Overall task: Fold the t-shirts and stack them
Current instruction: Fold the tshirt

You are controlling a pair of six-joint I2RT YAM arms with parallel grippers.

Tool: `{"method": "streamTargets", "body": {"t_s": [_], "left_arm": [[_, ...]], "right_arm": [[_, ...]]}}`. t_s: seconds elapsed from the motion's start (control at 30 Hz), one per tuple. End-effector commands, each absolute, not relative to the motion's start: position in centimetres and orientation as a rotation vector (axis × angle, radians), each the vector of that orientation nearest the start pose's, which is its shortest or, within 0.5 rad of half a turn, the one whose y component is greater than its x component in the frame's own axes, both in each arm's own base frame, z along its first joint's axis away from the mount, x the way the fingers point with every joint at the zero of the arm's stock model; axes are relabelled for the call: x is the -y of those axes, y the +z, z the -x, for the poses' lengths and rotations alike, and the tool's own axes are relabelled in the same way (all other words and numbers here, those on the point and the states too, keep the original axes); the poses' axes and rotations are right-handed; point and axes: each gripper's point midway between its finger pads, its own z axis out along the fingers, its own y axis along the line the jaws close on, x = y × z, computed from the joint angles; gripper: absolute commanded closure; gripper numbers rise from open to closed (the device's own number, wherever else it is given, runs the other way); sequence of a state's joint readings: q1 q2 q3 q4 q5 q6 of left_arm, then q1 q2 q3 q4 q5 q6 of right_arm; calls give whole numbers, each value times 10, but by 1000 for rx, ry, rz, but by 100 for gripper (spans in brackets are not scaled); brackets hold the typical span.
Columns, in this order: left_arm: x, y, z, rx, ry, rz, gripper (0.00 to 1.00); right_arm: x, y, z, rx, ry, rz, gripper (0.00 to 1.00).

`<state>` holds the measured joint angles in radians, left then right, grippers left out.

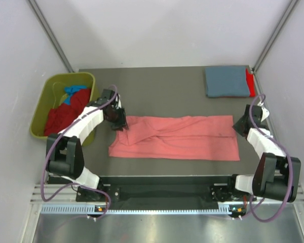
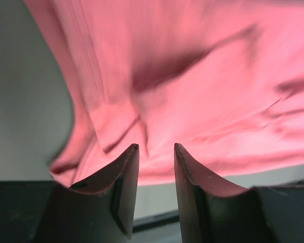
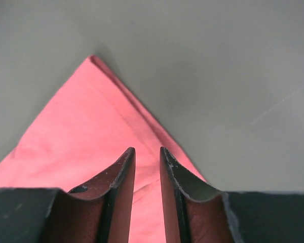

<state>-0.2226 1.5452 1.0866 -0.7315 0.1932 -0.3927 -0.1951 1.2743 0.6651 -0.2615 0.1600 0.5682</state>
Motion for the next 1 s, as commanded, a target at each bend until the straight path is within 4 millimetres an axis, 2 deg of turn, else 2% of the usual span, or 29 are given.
{"method": "streamTargets", "body": {"t_s": [0.0, 0.07, 0.2, 0.27, 0.3, 0.37, 0.4, 0.43, 0.5, 0.6, 0.7, 0.87, 0.97], "left_arm": [[100, 116, -338, -2635, -398, 283, 63], [106, 115, -357, -2632, -453, 269, 69], [116, 100, -387, -2672, -486, 260, 79], [112, 87, -403, -2689, -430, 276, 81], [109, 82, -407, -2698, -403, 283, 82], [99, 69, -417, -2717, -311, 305, 83], [94, 63, -418, -2731, -270, 320, 83], [89, 53, -418, -2753, -229, 338, 83], [76, 43, -419, -2760, -152, 374, 84], [58, 26, -421, -2772, -69, 454, 85], [56, 14, -423, -2787, -67, 484, 85], [61, 19, -435, -2747, -108, 522, 85], [60, 26, -444, -2721, -101, 523, 85]], "right_arm": [[59, 85, -311, -2189, 46, -940, 74], [47, 86, -316, -2188, 112, -919, 75], [3, 79, -333, -2228, 287, -820, 78], [-8, 76, -340, -2247, 314, -792, 78], [-12, 68, -342, -2273, 314, -786, 79], [-5, 59, -346, -2279, 274, -810, 81], [-2, 48, -345, -2313, 247, -831, 82], [10, 40, -343, -2323, 168, -864, 82], [24, 23, -336, -2354, 118, -918, 84], [43, 12, -328, -2351, 53, -970, 85], [49, 4, -328, -2369, 22, -960, 85], [51, 5, -327, -2357, 9, -982, 86], [56, 13, -329, -2319, -14, -1000, 86]]}}
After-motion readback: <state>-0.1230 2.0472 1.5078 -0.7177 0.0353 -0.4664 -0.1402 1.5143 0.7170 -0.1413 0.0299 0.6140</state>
